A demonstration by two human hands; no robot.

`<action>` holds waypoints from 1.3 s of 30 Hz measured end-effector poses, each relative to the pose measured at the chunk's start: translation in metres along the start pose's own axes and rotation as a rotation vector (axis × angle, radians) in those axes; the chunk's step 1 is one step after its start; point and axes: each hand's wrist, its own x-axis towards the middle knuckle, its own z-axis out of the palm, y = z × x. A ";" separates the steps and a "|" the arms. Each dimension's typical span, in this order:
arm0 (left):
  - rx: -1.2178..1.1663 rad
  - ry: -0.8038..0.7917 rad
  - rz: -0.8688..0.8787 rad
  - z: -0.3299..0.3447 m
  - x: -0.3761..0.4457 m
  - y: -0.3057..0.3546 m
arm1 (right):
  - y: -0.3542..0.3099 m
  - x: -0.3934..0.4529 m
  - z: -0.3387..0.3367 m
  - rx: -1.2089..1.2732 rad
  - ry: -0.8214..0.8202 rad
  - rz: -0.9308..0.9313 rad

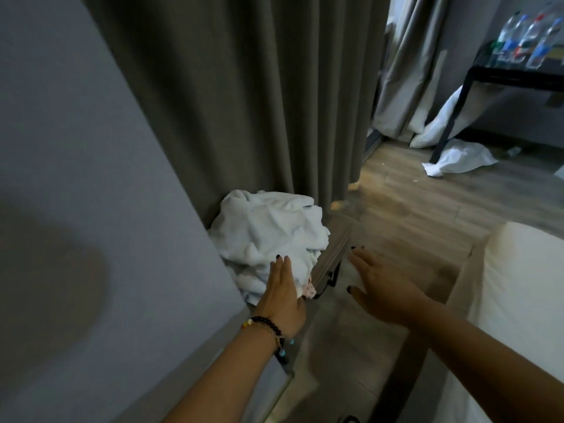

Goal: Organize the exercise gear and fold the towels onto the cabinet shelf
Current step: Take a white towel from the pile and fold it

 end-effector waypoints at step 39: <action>-0.393 0.775 -0.882 -0.037 0.286 -0.088 | 0.059 0.411 -0.065 -0.211 -0.437 -0.568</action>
